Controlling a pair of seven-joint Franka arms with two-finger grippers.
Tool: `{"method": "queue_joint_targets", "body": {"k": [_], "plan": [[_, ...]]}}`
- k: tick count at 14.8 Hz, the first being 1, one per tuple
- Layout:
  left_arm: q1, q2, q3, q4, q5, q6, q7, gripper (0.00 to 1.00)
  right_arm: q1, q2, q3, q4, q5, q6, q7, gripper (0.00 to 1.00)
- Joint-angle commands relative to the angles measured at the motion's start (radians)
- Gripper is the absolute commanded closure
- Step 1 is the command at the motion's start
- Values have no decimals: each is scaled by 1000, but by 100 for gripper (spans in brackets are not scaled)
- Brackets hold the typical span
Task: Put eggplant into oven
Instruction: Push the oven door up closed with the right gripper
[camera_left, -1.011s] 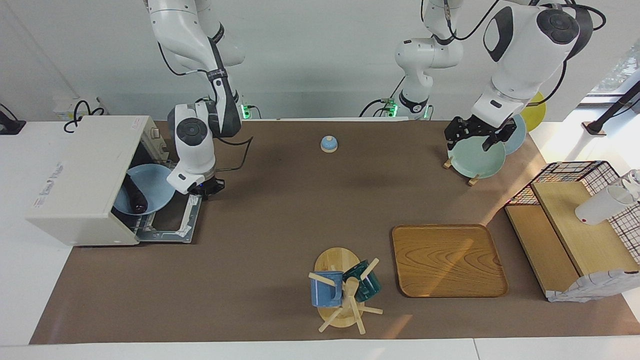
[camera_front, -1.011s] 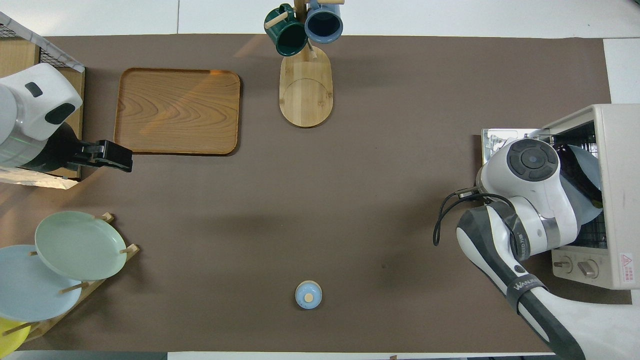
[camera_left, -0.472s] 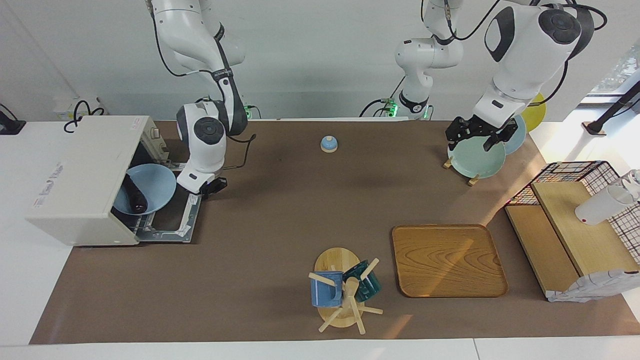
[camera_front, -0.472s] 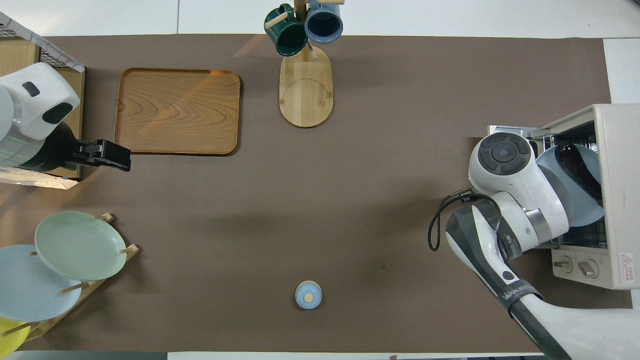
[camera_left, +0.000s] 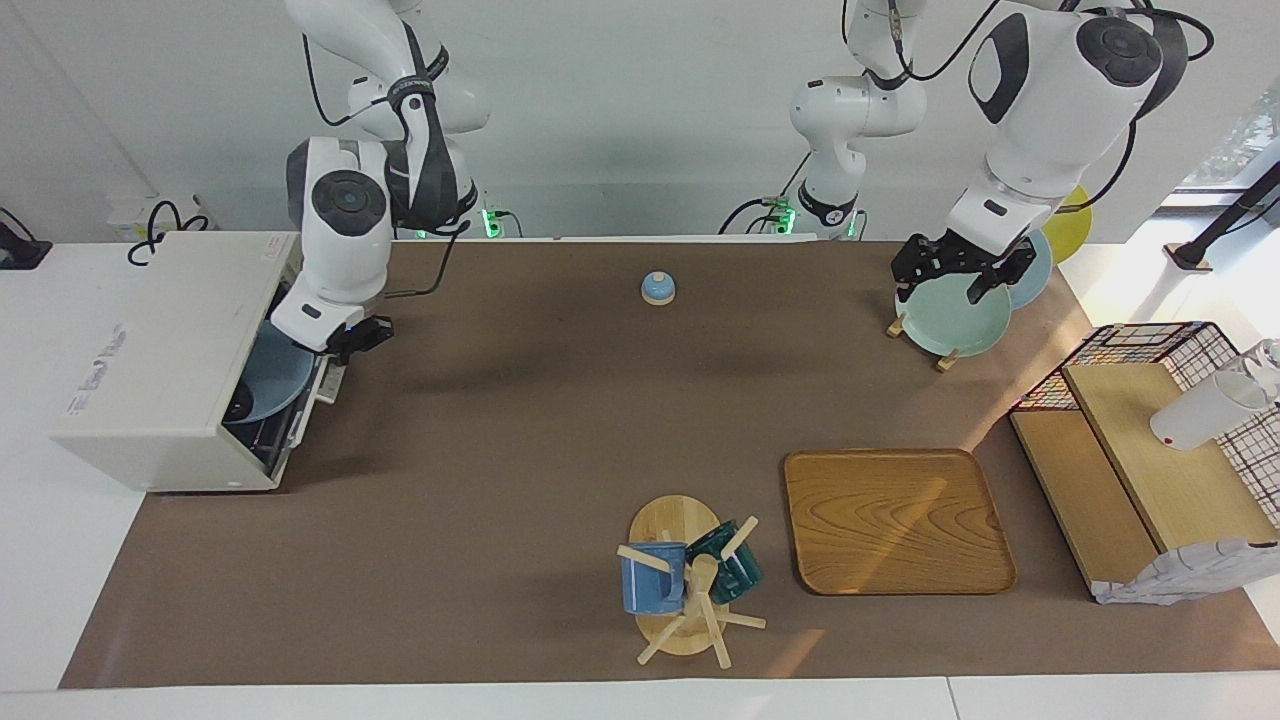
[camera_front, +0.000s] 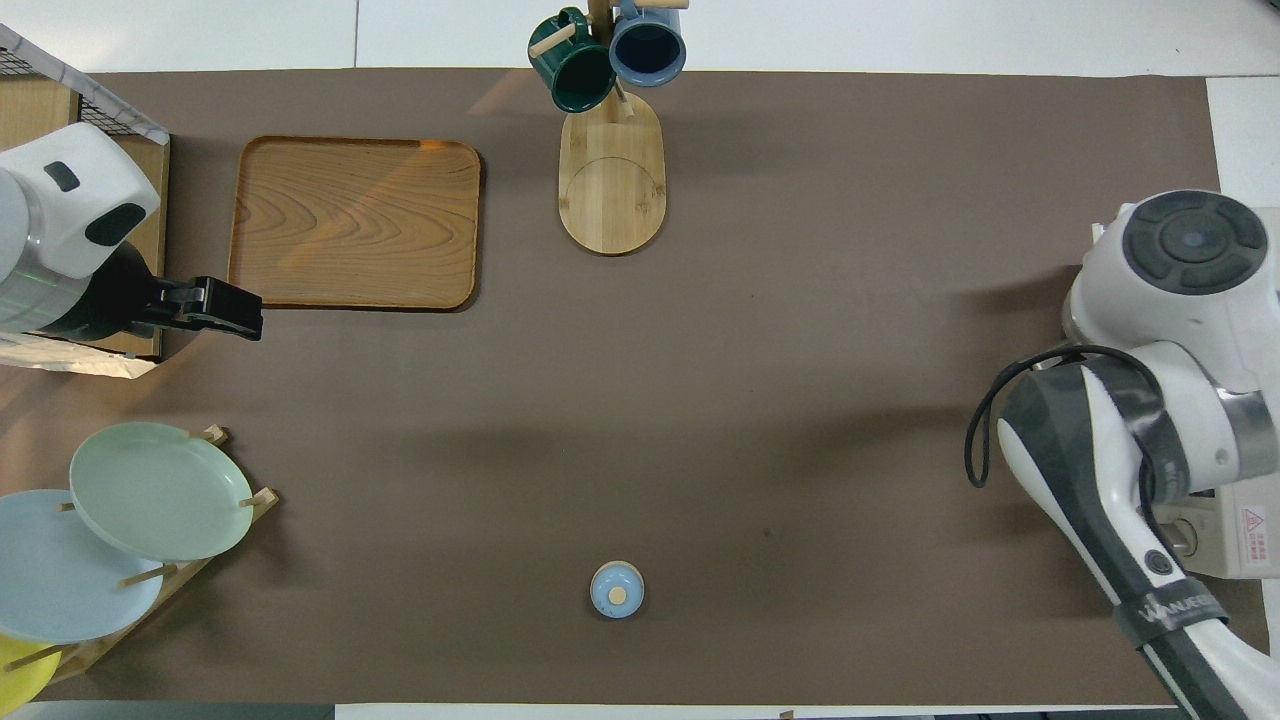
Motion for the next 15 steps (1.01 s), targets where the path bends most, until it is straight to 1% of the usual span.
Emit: {"method": "queue_joint_targets", "body": {"k": [1,2,4,6,8,10,11,13,14,15], "plan": [[-5,-16,3,-11,-4,11,7,0,-77,-1,-16,-6,-1,13,-96,100],[-5,-16,3,-12,-5,7,5,0,-98,-11,-14,-5,16,-7,-108,100],[2,-16,3,-12,-4,7,4,0,-109,-31,-14,4,57,-41,-110,100],[7,-16,5,-12,-4,7,4,0,-116,-30,-17,102,147,-140,-105,100],[15,-16,5,-12,-4,7,5,0,-113,-24,-16,203,154,-248,-110,88],[15,-16,5,-12,-4,7,5,0,-109,-28,-12,276,175,-320,-110,73],[15,-16,5,-12,-4,7,5,0,-111,-30,-16,317,242,-360,-105,71],[16,-16,5,-12,-4,7,5,0,-120,-21,-19,386,309,-406,-107,62],[15,-16,5,-12,-4,7,5,0,-120,-18,-19,402,312,-415,-107,53],[15,-16,5,-12,-4,7,5,0,-114,-18,-17,402,312,-417,-98,1]]}}
